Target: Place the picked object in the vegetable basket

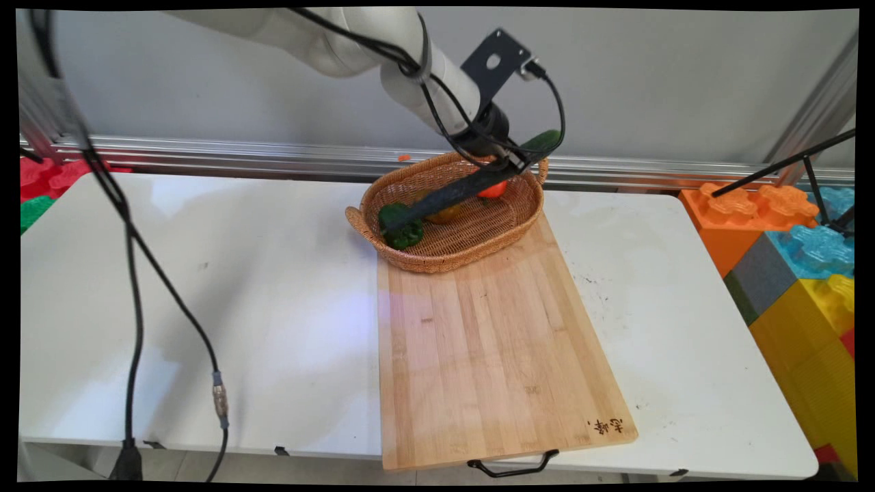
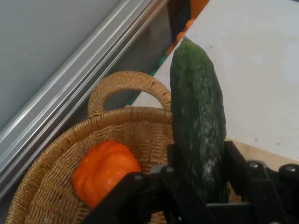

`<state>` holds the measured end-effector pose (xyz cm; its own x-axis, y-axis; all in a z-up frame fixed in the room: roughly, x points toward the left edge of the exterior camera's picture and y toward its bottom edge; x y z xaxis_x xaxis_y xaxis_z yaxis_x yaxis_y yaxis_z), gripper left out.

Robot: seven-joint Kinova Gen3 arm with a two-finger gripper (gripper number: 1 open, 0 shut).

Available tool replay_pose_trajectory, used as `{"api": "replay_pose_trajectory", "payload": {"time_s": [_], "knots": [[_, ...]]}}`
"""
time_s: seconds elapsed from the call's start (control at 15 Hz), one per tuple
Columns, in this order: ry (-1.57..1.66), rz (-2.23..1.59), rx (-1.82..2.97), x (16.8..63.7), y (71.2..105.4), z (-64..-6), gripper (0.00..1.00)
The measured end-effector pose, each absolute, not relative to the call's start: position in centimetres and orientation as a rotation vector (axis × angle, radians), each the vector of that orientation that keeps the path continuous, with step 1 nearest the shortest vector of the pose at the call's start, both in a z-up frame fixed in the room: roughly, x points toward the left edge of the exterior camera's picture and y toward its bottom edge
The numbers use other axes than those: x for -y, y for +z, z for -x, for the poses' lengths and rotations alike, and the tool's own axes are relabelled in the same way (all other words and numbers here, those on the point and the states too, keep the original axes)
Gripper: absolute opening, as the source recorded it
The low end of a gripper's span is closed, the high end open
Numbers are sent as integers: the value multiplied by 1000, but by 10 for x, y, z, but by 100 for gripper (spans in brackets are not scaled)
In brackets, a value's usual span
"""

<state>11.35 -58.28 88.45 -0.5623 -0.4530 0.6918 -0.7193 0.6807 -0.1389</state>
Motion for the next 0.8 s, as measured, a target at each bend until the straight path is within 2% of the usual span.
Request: {"api": "replay_pose_trajectory", "payload": {"time_s": [0.4,0.47,0.8], "knots": [[507,-970,2228,618,838,-109,0],[500,-970,2232,621,832,-107,100],[468,-946,2244,615,830,-102,100]]}}
